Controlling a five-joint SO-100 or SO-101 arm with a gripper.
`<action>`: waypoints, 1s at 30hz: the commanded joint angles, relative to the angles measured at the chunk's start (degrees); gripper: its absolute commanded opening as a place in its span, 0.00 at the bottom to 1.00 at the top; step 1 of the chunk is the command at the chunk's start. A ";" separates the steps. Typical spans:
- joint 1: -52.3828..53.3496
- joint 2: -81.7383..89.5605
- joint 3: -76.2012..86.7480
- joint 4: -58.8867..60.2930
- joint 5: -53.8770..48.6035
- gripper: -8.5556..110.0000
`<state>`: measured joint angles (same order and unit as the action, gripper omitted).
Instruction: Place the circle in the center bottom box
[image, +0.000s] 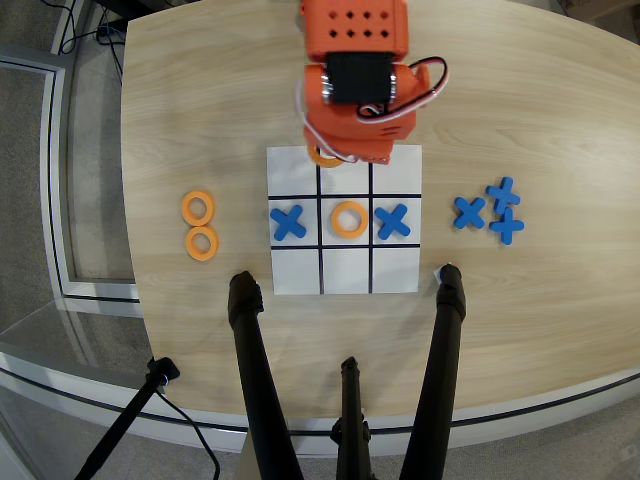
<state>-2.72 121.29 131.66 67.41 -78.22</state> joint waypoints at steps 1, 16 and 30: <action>-0.53 -2.64 4.39 -10.11 0.97 0.07; -1.93 -15.64 5.01 -20.83 3.34 0.07; -3.08 -18.11 5.10 -23.55 4.39 0.07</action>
<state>-5.36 103.71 136.93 44.30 -74.00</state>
